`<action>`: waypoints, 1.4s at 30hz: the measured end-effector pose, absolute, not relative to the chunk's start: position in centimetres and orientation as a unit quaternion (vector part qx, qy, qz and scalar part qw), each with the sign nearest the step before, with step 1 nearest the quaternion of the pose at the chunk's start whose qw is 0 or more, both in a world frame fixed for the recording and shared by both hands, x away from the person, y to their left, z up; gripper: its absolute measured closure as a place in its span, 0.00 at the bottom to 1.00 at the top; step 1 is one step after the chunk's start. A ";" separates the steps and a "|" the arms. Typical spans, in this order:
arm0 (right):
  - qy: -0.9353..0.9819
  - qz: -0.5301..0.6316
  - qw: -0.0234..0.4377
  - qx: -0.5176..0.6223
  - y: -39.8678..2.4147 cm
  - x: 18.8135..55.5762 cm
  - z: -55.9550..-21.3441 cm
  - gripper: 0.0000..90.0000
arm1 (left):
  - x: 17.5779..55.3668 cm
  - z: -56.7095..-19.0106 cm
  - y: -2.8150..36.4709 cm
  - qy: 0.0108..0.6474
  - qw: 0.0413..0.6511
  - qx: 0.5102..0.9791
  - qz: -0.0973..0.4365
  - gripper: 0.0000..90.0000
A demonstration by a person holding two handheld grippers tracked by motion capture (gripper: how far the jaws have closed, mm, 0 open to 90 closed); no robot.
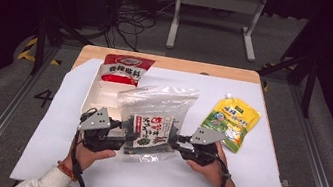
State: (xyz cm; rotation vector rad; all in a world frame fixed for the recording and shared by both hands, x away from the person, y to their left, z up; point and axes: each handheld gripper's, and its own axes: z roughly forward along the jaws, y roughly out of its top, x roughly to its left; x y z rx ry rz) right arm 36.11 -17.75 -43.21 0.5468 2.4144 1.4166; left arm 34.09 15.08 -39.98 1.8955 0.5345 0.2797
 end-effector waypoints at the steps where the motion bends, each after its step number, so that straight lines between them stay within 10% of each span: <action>1: 0.837 0.492 0.145 0.191 -17.7 36.1 -43.2 0.78 | 34.1 -39.9 15.1 0.220 0.542 0.802 0.119 0.70; 9: 0.836 0.490 0.147 0.196 -17.5 36.0 -43.0 0.75 | 34.0 -39.7 15.4 0.196 0.535 0.815 0.102 0.79; 18: 0.832 0.496 0.151 0.196 -17.4 35.9 -42.5 0.71 | 34.4 -39.8 14.9 0.198 0.532 0.815 0.116 0.56; 26: 0.829 0.497 0.150 0.208 -17.1 35.9 -42.6 0.66 | 34.4 -39.4 14.7 0.178 0.561 0.803 0.090 0.81; 42: 0.831 0.479 0.145 0.243 -18.8 35.0 -41.1 0.33 | 34.3 -37.7 16.0 0.163 0.582 0.790 0.099 0.85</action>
